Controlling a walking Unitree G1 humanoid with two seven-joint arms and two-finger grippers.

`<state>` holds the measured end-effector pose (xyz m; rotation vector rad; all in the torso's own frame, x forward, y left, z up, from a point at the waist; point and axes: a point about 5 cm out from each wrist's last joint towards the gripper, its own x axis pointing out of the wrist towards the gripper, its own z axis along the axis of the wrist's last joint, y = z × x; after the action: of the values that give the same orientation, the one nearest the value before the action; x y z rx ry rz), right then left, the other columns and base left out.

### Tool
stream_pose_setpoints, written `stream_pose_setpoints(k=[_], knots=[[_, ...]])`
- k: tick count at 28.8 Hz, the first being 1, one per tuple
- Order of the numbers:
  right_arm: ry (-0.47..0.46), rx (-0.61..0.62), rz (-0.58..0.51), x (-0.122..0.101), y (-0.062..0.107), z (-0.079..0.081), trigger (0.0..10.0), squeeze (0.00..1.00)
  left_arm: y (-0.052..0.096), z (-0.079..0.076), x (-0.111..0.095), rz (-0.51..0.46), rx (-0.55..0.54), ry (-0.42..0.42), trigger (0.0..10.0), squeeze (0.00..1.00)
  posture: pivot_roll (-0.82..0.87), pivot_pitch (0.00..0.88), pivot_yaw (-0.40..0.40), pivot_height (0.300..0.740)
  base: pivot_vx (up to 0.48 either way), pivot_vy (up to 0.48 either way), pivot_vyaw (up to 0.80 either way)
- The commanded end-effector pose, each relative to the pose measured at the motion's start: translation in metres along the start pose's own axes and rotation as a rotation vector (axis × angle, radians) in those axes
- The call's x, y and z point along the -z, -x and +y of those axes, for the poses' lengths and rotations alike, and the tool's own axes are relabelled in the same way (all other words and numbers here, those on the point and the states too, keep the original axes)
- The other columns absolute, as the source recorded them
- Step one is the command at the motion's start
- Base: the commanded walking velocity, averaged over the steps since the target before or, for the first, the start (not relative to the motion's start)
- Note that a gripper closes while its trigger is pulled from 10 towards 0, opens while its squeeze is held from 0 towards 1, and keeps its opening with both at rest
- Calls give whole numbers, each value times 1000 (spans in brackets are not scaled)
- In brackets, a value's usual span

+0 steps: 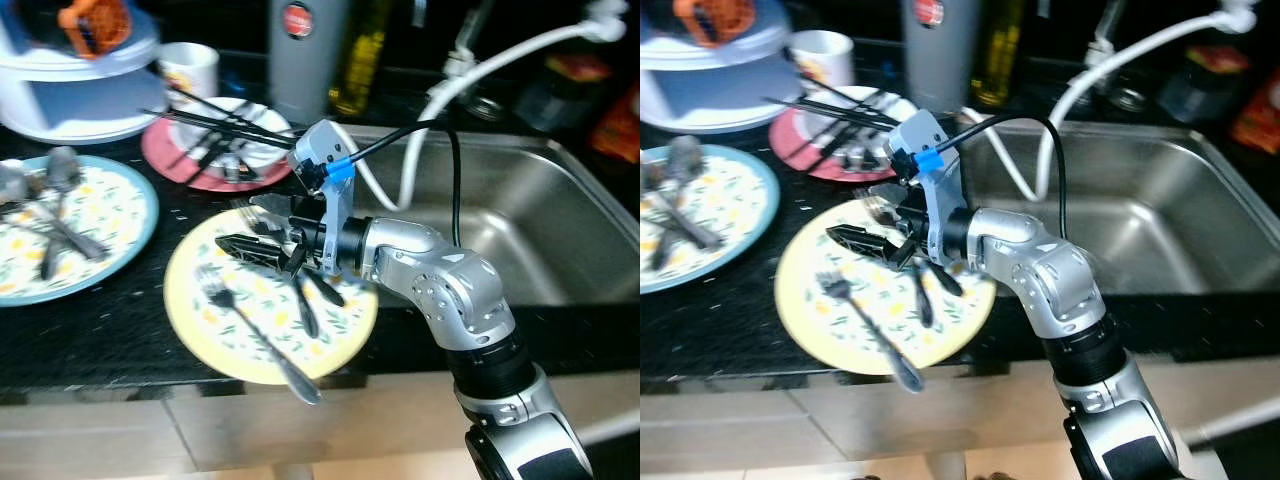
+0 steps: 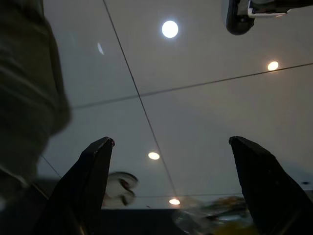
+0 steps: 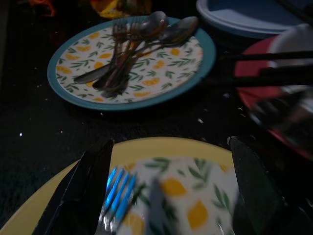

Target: Kitchen organization

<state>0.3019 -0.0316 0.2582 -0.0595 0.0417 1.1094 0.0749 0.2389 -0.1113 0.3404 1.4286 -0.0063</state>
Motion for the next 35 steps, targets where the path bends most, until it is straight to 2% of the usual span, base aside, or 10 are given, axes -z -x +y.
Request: stream_pose_setpoints(k=[1,6,12,13,15,20,24,33,34,35], knots=[[-12,66,32,4,6,-10,10000,0,0,-7,3,12,22,-15,10000,0,98,99,-81,740,0,0,0],[-4,108,61,2,16,-18,10000,0,0,-8,3,9,29,-22,10000,0,92,98,-80,740,0,0,0],[60,117,100,-2,40,-24,10000,0,0,-10,1,6,36,-34,10000,0,85,101,-74,740,0,0,0],[81,114,120,-2,51,-23,10000,0,0,-11,0,6,38,-43,10000,0,77,105,-71,740,0,0,0],[86,111,128,-2,54,-22,10000,0,0,-11,0,6,38,-47,10000,0,77,105,-71,740,0,0,0],[88,93,196,11,56,-14,10000,0,0,-18,-1,5,48,-61,10000,0,66,105,-65,740,0,0,0],[59,55,230,21,53,-5,10000,0,0,-14,1,7,45,-67,10000,0,65,106,-62,740,0,0,0],[38,91,293,33,51,-6,10000,0,0,-14,1,7,45,-72,10000,0,63,108,-68,740,0,0,0],[29,112,319,37,51,-8,7137,0,0,-15,0,5,46,-73,10000,0,65,108,-70,740,0,0,0],[29,112,319,37,51,-8,7137,0,0,-15,0,5,46,-73,10000,0,65,108,-70,740,0,0,0]])
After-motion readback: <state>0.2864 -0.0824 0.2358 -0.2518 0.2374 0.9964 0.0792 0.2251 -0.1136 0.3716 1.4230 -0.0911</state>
